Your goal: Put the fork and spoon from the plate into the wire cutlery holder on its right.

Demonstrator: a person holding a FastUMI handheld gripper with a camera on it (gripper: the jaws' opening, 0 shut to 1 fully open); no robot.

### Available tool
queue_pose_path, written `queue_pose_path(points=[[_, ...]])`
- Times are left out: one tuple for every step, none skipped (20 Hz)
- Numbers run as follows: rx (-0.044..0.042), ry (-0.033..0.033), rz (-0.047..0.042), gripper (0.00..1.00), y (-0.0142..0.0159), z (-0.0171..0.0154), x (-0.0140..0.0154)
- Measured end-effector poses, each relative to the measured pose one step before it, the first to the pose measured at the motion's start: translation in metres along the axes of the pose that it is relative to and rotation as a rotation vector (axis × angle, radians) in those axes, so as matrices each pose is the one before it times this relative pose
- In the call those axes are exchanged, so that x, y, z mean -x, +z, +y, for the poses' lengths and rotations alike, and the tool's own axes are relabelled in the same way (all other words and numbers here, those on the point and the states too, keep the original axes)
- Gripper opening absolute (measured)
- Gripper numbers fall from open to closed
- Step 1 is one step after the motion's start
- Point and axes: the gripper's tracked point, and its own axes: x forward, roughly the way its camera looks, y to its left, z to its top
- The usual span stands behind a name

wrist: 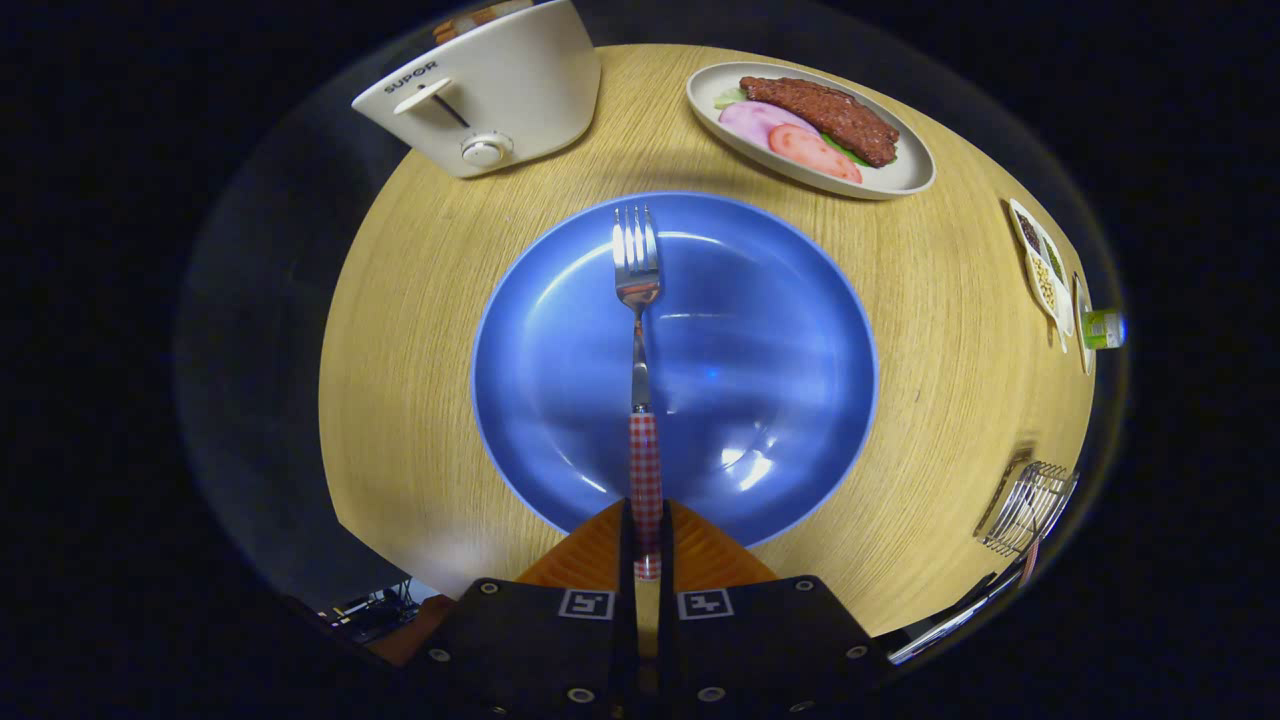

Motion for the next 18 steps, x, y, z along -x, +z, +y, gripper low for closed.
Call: queue_pose_path(points=[[-0.00408, 0.01464, -0.00974, 0.09, -0.00101, -0.00611, 0.00899], [-0.00542, 0.00713, -0.00996, 0.09, -0.00242, -0.00805, 0.00969], [-0.00363, -0.00067, -0.0053, 0.08, -0.0055, -0.00993, 0.00987], [-0.00832, 0.00128, -0.00399, 0.08, -0.00438, -0.01119, 0.00933], [-0.01142, 0.00251, -0.00028, 0.08, -0.00488, -0.01055, 0.0103], [-0.01422, 0.00427, 0.00045, 0.08, -0.00493, -0.01159, 0.01052], [-0.01708, 0.00468, -0.00155, 0.08, -0.00535, -0.0121, 0.01083], [-0.01771, -0.00435, -0.00109, 0.08, -0.00572, -0.01252, 0.00938], [-0.01264, -0.01625, -0.00709, 0.08, -0.00438, -0.01537, 0.00886], [-0.01034, -0.02081, -0.00885, 0.08, -0.00461, -0.01769, 0.00864], [-0.01214, -0.01908, -0.008, 0.08, -0.00444, -0.01724, 0.00786], [-0.01425, -0.0133, -0.00624, 0.08, -0.00379, -0.01529, 0.00672], [-0.01618, -0.00738, -0.00661, 0.08, -0.00389, -0.01423, 0.00639], [-0.01473, -0.00928, -0.00364, 0.08, -0.00538, -0.01444, 0.00645], [-0.00797, -0.013, -0.00094, 0.08, -0.00536, -0.01695, 0.00643], [-0.0036, -0.01798, 0.00113, 0.08, -0.00639, -0.01422, 0.00287], [-0.0019, -0.01396, 0.00293, 0.08, -0.00593, -0.01411, 0.00453], [-0.00173, -0.00463, 0.00566, 0.09, -0.00698, -0.01357, 0.00415]])
